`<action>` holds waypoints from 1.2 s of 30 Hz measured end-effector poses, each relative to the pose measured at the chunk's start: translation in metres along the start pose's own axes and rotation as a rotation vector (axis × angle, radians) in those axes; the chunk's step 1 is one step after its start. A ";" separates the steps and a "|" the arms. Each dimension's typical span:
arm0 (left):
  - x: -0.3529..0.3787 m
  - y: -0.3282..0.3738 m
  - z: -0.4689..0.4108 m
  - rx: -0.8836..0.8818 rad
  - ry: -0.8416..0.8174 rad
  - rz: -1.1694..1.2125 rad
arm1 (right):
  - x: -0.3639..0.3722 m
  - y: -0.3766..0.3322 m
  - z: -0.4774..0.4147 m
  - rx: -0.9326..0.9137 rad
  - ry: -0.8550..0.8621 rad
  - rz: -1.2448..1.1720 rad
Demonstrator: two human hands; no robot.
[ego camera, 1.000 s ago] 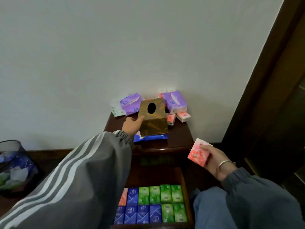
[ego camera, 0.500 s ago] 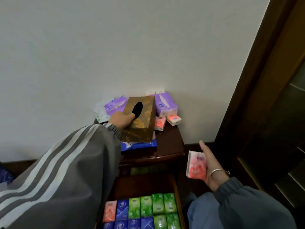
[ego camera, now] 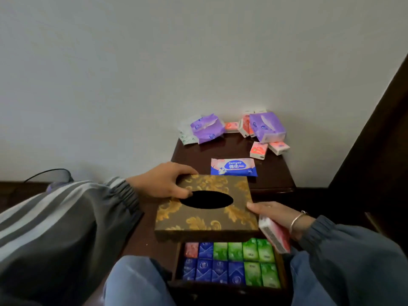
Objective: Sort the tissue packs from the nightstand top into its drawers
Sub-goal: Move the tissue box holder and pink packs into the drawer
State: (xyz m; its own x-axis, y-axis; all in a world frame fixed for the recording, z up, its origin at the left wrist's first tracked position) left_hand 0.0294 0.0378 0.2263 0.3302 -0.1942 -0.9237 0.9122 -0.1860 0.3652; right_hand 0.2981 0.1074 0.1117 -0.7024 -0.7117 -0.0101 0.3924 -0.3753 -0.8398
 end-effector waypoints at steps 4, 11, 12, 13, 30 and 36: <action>0.047 -0.017 0.007 -0.032 -0.058 0.186 | 0.011 0.048 0.004 0.234 -0.027 -0.087; 0.140 -0.042 -0.009 -0.187 0.037 0.538 | 0.004 0.098 -0.007 0.398 0.054 -0.274; 0.155 -0.048 -0.006 -0.281 0.136 0.635 | 0.000 0.103 -0.011 0.416 0.095 -0.278; 0.170 -0.053 0.000 -0.399 0.242 0.764 | -0.004 0.108 -0.016 0.439 0.141 -0.280; 0.277 -0.059 -0.006 -0.800 0.289 0.690 | 0.012 0.138 -0.102 0.601 0.328 -0.161; 0.276 -0.080 -0.036 -0.786 0.309 0.700 | 0.012 0.143 -0.123 0.414 0.430 -0.090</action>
State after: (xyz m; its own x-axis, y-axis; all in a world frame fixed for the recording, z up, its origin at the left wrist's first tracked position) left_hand 0.0562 0.0335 -0.0624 0.7815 0.2529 -0.5703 0.3632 0.5588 0.7455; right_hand 0.2726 0.1185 -0.0752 -0.8871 -0.3945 -0.2399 0.4578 -0.6846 -0.5673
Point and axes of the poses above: each hand's wrist, its own z-axis away from the middle knuckle, its own x-axis out of the palm, y = z × x, the point moved 3 cm from there along -z, towards the middle knuckle, and after that the axes turned 6 degrees about x, right-handed, at the moved point
